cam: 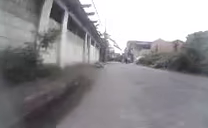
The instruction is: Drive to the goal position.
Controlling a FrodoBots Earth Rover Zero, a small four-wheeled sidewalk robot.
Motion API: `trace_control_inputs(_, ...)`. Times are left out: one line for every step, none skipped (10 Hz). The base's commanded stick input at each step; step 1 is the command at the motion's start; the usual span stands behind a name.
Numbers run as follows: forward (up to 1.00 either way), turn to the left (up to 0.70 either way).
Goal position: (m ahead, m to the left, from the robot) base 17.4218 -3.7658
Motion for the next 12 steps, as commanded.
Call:
trace_control_inputs(1.0,-0.4)
trace_control_inputs(1.0,-0.4)
trace_control_inputs(1.0,-0.39)
trace_control_inputs(1.0,-0.31)
trace_control_inputs(1.0,-0.23)
trace_control_inputs(1.0,0.0)
trace_control_inputs(1.0,0.0)
trace_control_inputs(1.0,0.0)
trace_control_inputs(1.0,0.0)
trace_control_inputs(1.0,0.0)
trace_control_inputs(1.0,0.0)
trace_control_inputs(1.0,0.0)
